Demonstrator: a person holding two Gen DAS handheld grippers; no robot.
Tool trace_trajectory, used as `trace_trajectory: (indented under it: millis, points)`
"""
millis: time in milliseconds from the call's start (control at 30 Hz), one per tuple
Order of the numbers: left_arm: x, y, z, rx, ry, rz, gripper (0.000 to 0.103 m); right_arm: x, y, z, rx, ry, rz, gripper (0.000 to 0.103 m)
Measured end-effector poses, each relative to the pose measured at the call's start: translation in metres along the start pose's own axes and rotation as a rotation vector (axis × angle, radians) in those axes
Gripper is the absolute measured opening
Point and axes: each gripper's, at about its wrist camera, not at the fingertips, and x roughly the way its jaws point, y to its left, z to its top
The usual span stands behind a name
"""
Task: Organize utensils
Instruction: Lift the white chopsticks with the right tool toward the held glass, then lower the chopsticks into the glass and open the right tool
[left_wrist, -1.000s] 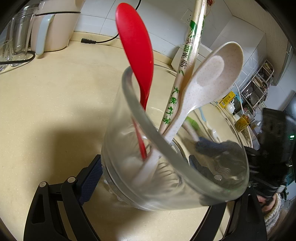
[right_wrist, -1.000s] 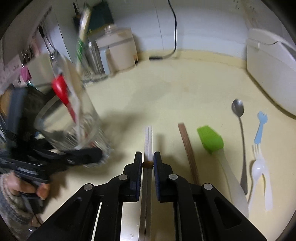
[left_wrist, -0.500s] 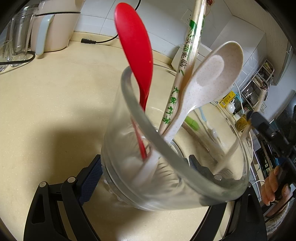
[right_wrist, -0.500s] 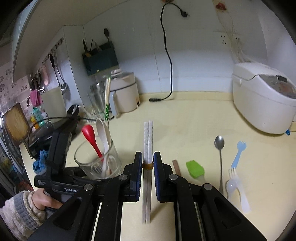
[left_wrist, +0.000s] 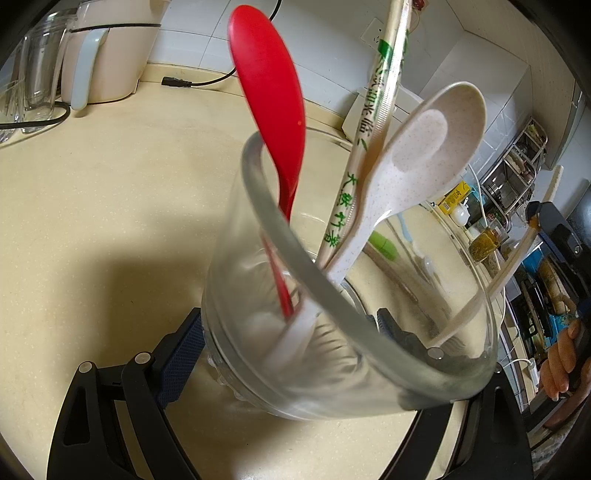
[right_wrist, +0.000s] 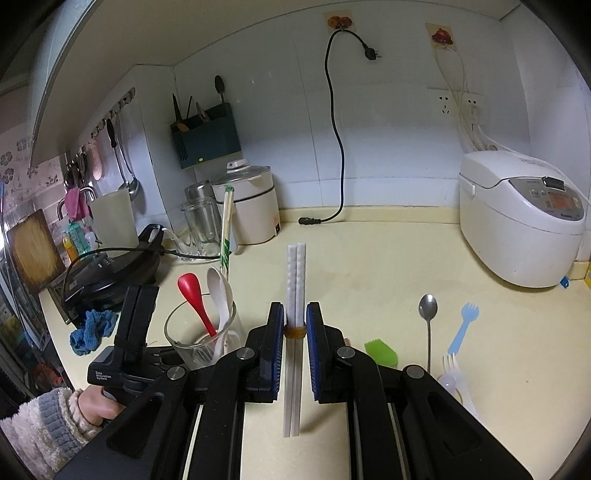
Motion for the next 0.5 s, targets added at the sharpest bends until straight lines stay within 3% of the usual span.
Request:
trace_trajectory:
  millis: [333,500]
  points:
    - [0.0,0.0,0.0,0.0,0.0,0.001,0.091,-0.005,-0.002,0.001,0.003,-0.009,0.001,0.012]
    - [0.0,0.0,0.0,0.001,0.0,0.0,0.091,-0.014,0.003,0.012,0.003,-0.028,0.047,0.012]
